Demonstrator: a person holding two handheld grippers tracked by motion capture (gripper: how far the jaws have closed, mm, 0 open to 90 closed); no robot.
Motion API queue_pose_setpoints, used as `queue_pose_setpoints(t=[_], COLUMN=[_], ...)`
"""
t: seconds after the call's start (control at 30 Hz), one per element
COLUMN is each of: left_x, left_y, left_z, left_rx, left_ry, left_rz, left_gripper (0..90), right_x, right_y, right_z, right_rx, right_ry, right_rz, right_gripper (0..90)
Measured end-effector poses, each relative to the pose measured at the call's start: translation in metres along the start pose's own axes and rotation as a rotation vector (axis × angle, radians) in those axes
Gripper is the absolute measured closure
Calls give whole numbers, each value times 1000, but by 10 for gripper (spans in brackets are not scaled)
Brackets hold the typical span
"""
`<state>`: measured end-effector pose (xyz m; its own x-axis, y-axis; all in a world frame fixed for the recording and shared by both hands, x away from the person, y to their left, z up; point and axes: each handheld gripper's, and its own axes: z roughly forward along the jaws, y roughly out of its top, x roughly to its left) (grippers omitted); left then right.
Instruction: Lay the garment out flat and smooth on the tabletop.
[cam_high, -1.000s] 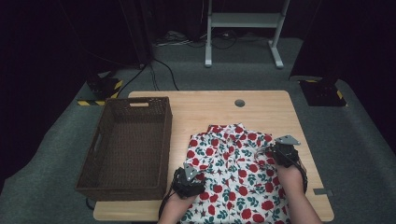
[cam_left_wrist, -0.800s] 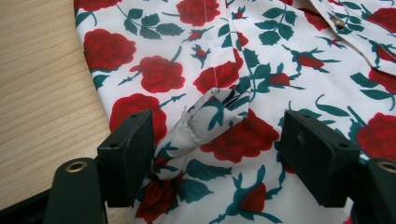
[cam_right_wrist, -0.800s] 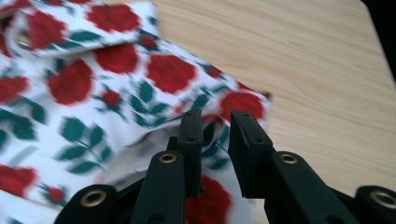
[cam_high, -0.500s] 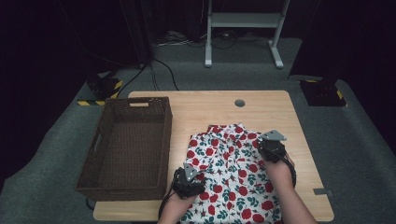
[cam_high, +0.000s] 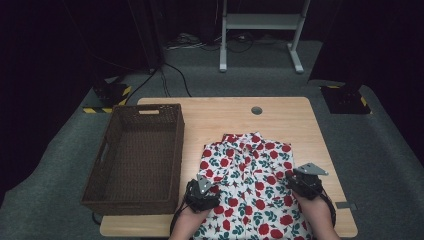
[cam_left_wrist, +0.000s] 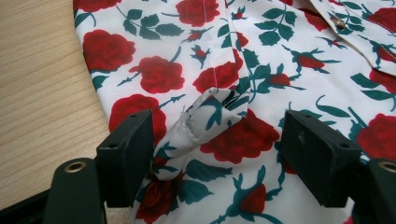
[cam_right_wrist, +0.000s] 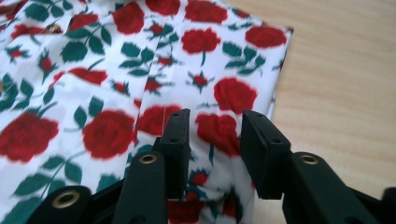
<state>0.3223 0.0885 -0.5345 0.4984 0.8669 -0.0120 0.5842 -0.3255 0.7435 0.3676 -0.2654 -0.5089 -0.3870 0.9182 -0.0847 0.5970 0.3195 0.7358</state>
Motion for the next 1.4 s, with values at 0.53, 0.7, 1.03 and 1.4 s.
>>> queue_pose_setpoints(t=[0.53, 0.7, 1.03, 1.4], left_x=[-10, -20, -24, -25], left_y=[-6, -13, -13, -6], left_z=[-9, -18, -19, -26], left_rx=[23, 24, 34, 7], left_ry=[-24, -30, -48, -57], left_rz=[33, 39, 54, 59], left_gripper=[247, 245, 198, 167], right_x=[-1, -1, -1, 9], right_y=[-25, -36, -46, -54], right_z=[-2, -14, -37, -41], right_rx=[1, -7, -43, -46], right_ry=[55, 63, 36, 77], right_rz=[-7, -22, -10, -30], right_gripper=[580, 579, 543, 523])
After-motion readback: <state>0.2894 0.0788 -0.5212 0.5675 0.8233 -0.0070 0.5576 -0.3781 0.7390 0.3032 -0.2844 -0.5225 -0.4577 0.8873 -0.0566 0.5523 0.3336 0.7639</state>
